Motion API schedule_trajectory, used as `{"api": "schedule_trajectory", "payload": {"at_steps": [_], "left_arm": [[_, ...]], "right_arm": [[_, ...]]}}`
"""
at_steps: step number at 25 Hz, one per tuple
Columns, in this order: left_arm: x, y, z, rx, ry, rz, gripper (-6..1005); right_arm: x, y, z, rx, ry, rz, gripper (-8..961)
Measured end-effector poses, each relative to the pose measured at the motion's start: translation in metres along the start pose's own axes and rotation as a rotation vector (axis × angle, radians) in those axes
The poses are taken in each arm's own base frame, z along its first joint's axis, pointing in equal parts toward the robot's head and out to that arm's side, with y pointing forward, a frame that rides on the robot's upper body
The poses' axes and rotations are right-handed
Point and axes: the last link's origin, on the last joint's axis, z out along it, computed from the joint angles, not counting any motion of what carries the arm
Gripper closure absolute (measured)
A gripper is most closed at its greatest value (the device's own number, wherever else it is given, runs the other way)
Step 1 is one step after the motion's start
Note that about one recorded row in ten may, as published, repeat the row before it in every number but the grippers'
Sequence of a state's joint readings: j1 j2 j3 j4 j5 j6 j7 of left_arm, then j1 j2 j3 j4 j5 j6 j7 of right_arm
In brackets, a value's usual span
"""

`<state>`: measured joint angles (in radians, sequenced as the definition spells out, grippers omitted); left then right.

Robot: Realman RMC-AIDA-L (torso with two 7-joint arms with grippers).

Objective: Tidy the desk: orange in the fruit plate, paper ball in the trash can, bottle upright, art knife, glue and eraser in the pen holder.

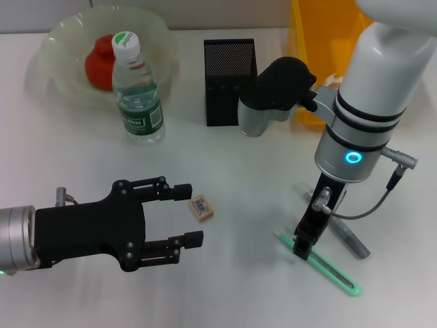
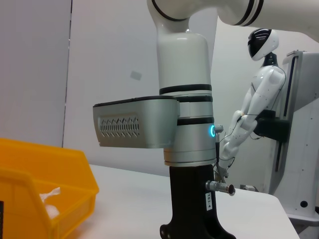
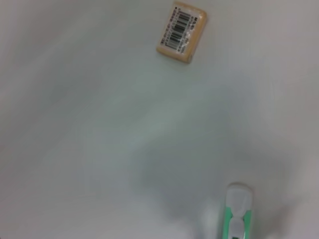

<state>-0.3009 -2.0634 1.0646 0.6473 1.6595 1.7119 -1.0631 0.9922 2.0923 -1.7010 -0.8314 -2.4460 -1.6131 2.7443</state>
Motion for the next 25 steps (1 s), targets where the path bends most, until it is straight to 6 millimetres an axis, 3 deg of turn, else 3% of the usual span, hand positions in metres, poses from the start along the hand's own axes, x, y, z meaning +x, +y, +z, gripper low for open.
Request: {"api": "schedule_trajectory", "payload": {"at_steps": [25], "left_arm": [[0.0001, -0.0022, 0.0012, 0.010, -0.001, 0.014, 326]], "right_arm": [[-0.0039, 0.0043, 0.0035, 0.012, -0.001, -0.032, 562]]}}
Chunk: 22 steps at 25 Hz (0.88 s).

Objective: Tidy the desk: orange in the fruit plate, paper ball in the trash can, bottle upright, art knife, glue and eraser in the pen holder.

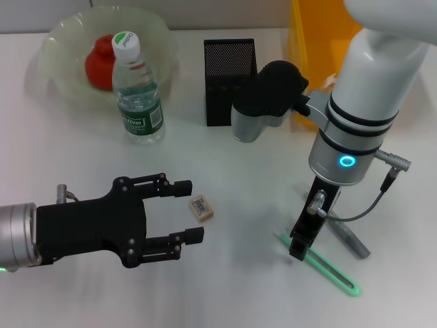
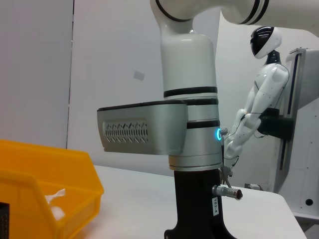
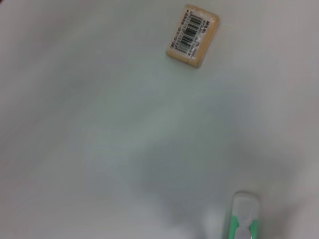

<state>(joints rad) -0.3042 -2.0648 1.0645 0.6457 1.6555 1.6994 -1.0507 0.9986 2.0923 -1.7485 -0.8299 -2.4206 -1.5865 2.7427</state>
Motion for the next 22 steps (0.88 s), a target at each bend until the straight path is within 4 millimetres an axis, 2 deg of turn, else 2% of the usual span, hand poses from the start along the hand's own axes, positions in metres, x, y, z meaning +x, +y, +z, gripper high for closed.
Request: {"api": "schedule_trajectory", "payload": {"at_steps": [22], "left_arm": [[-0.0001, -0.0019, 0.0005, 0.008, -0.005, 0.002, 329]], "right_arm": [[0.0015, -0.0008, 0.0043, 0.009, 0.013, -0.001, 572]]}}
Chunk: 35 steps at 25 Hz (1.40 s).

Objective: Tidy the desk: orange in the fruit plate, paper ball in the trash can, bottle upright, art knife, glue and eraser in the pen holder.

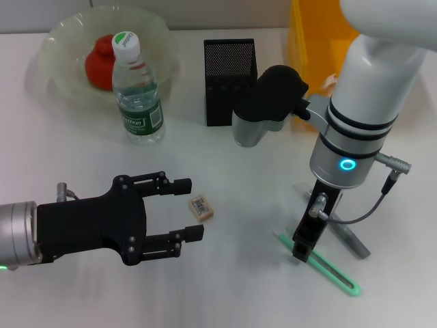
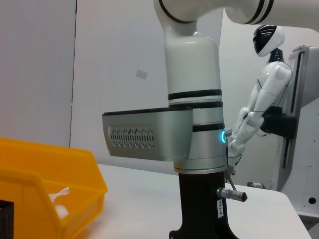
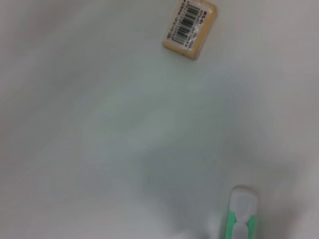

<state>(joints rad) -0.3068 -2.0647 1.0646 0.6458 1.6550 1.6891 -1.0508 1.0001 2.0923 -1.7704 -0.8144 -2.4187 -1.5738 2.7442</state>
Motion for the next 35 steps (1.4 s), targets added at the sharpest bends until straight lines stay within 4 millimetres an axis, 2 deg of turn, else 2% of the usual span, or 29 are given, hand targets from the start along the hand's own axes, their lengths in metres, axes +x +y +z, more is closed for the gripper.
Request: {"api": "schedule_trajectory", "payload": {"at_steps": [6, 11, 35], "left_arm": [[0.0000, 0.0000, 0.0000, 0.000, 0.000, 0.000, 330], [0.0006, -0.0005, 0.0004, -0.001, 0.000, 0.002, 331], [0.0012, -0.0013, 0.0009, 0.000, 0.001, 0.004, 335]], "right_arm": [[-0.0008, 0.0019, 0.0005, 0.000, 0.002, -0.009, 575], [-0.0013, 0.0025, 0.0003, -0.003, 0.001, -0.011, 680], [-0.0005, 0.0056, 0.0058, 0.014, 0.023, -0.040, 757]]}}
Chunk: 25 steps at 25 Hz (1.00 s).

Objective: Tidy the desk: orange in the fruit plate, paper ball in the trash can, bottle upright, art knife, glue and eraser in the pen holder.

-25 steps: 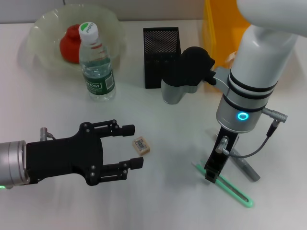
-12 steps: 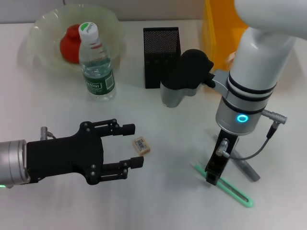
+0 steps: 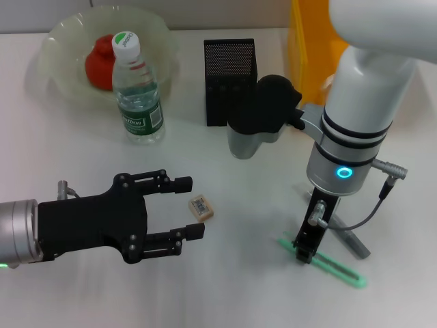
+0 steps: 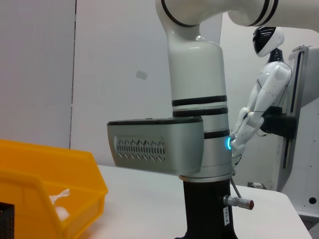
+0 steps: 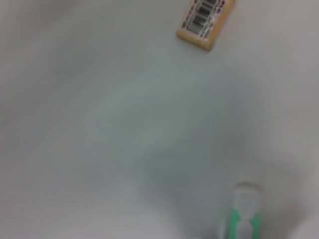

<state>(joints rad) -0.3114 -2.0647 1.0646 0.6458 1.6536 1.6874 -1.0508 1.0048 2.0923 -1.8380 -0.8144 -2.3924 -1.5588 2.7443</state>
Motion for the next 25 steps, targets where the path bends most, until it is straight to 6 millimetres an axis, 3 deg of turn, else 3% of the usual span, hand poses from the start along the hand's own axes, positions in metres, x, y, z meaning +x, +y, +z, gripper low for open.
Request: {"api": "schedule_trajectory", "payload": {"at_steps": [25], "left_arm": [[0.0003, -0.0012, -0.0020, 0.013, 0.005, 0.000, 338]], "right_arm": [[0.0016, 0.0064, -0.0004, -0.030, -0.074, -0.016, 780]]}}
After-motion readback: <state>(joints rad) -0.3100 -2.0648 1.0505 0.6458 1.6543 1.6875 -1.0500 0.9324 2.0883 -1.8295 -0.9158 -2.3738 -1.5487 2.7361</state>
